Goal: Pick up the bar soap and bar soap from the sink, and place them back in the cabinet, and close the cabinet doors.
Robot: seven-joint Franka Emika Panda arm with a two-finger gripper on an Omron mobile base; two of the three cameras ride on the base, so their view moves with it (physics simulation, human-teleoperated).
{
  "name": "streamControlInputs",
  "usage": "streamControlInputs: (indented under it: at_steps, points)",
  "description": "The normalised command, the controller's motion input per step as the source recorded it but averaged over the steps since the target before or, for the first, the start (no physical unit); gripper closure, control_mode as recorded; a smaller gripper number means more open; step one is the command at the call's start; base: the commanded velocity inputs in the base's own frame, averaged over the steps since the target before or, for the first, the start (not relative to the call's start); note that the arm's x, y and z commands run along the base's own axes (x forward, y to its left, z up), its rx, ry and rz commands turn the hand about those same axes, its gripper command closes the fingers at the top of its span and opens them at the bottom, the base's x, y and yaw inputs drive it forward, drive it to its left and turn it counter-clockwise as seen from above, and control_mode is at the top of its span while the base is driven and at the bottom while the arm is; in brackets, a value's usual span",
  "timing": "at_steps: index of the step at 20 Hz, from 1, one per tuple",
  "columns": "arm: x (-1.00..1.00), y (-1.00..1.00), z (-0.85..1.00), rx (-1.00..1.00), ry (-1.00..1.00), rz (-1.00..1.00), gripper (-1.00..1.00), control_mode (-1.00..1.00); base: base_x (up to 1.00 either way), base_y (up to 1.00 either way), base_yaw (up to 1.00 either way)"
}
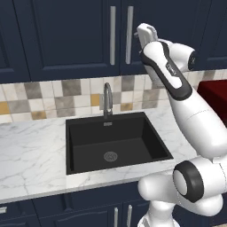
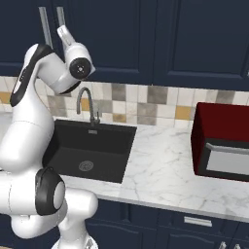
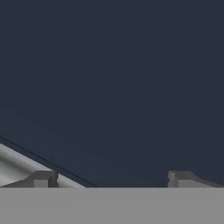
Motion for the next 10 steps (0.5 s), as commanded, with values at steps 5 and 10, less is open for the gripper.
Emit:
streamControlInputs:
  at_steps: [5, 10]
  points:
    - [0.2, 0.0, 0.0, 0.0, 0.0, 0.0, -1.0, -1.0, 0.0, 0.0, 0.0]
    - [0.13, 0.0, 0.0, 0.0, 0.0, 0.0, -1.0, -1.0, 0.0, 0.0, 0.0]
